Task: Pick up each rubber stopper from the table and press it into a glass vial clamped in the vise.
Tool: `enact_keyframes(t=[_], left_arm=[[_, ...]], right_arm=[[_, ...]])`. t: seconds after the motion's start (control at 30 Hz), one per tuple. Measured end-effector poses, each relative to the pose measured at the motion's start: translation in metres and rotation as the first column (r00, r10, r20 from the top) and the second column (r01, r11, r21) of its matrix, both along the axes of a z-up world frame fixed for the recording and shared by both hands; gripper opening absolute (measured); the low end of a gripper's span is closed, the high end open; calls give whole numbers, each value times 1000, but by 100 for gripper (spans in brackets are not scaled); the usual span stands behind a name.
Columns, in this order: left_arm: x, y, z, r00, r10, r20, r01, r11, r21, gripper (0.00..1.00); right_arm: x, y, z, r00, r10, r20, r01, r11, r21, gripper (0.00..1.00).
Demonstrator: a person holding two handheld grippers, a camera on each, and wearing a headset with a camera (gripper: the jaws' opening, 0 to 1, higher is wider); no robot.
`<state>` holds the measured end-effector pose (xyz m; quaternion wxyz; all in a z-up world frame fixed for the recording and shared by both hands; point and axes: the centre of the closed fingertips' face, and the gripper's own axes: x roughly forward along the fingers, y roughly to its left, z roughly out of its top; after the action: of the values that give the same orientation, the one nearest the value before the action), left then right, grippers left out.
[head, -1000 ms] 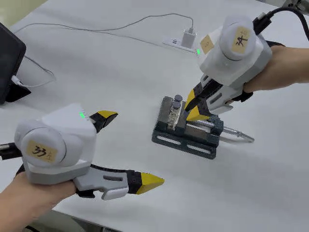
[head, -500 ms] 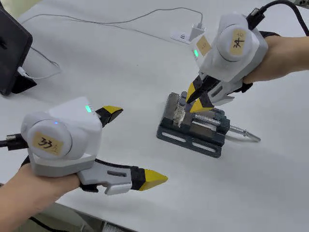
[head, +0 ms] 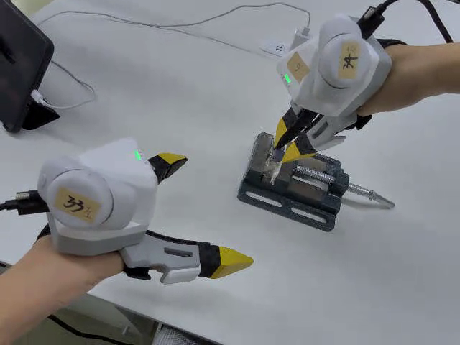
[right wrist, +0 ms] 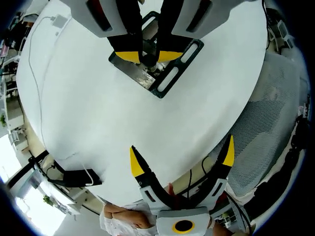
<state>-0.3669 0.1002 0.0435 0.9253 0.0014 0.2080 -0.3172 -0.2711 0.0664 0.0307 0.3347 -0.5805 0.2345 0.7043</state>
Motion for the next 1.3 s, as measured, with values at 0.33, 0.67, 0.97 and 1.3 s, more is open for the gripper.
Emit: enact_keyframes(t=[0.33, 0.67, 0.97, 1.3], left_arm=[[-1, 2, -1, 1000, 3, -5, -3, 1000, -3, 98], [-1, 4, -4, 1000, 6, -10, -6, 1000, -6, 98], [0, 4, -4, 1000, 7, -10, -7, 1000, -10, 98], [2, -1, -4, 1000, -1, -10, 1, 1000, -15, 98]], right_arm=[[-2, -1, -2, 1000, -8, 6, 8, 1000, -22, 5], [-1, 1, -3, 995, -103, 1, 103, 990, -96, 5], [-5, -1, -2, 973, -231, -6, 228, 966, -122, 4], [-10, -2, 0, 937, -350, 2, 347, 927, -142, 3]])
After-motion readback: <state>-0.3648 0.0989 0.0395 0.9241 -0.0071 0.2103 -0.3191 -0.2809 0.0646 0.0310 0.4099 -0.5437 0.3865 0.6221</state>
